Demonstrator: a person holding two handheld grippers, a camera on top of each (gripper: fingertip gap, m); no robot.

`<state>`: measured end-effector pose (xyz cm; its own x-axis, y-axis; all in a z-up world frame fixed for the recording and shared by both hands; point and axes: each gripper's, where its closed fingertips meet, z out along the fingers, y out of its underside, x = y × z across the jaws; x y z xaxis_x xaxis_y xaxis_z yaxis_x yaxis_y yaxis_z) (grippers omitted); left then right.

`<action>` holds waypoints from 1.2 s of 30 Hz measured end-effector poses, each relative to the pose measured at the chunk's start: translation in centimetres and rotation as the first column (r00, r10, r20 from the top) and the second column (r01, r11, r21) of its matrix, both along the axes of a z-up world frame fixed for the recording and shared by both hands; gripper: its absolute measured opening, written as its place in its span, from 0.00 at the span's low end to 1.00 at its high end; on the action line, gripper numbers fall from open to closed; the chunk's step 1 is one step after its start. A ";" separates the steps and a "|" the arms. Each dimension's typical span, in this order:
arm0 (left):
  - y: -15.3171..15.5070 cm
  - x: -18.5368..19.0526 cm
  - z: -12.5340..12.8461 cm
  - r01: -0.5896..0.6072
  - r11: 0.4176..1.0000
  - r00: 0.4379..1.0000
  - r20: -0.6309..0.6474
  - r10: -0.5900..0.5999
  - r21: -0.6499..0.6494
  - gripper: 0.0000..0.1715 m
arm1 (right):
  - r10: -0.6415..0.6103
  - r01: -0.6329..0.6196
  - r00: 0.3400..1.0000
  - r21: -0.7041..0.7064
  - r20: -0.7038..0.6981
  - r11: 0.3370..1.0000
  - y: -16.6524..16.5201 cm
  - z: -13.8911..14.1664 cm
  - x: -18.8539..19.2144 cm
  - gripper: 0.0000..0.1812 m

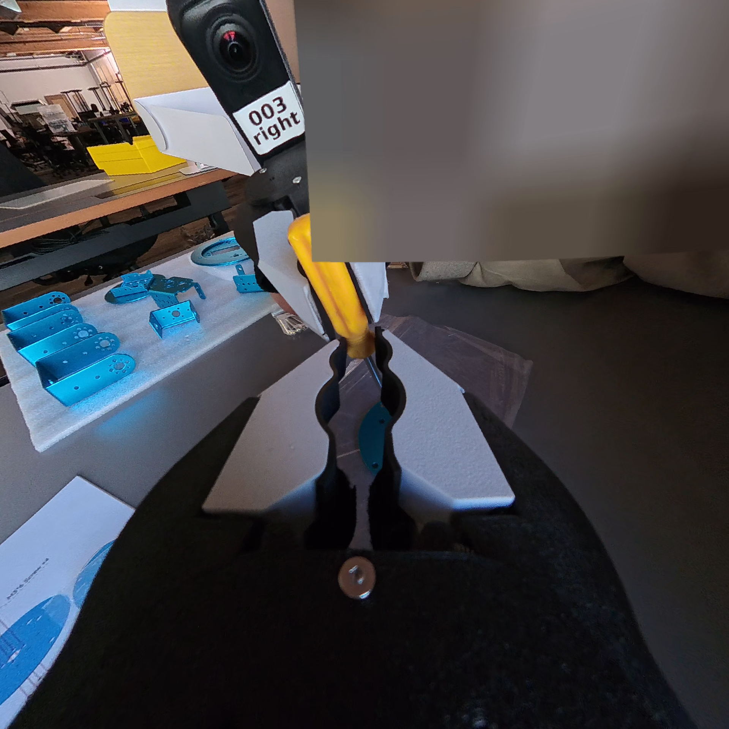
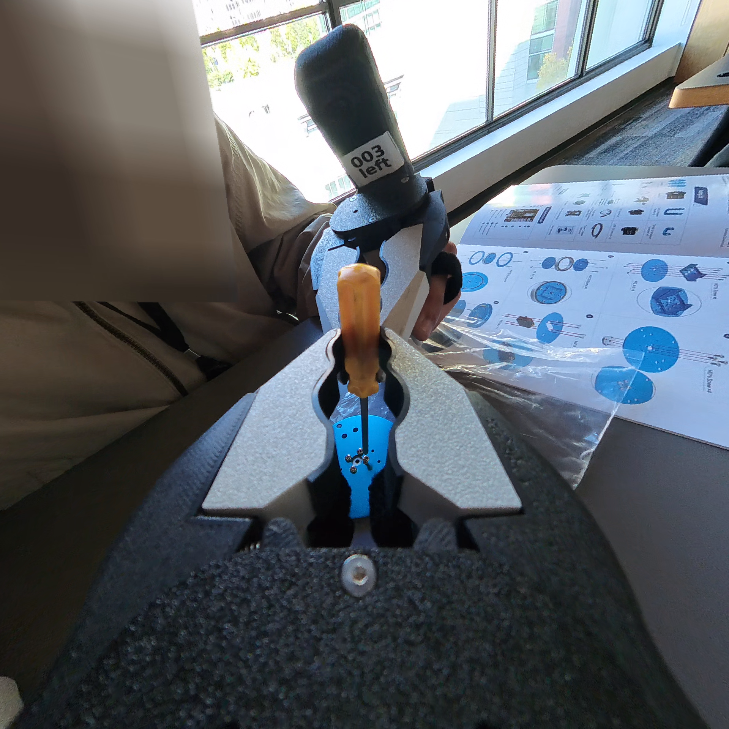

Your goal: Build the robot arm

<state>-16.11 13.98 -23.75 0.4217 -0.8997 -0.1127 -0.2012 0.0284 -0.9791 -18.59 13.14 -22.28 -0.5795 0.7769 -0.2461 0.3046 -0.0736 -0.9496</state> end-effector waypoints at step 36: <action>0.1 0.2 -0.5 0.008 1.000 1.000 -0.004 -0.008 -0.022 0.08 | -0.011 0.010 0.999 0.037 0.033 0.999 0.1 -0.5 0.1 0.08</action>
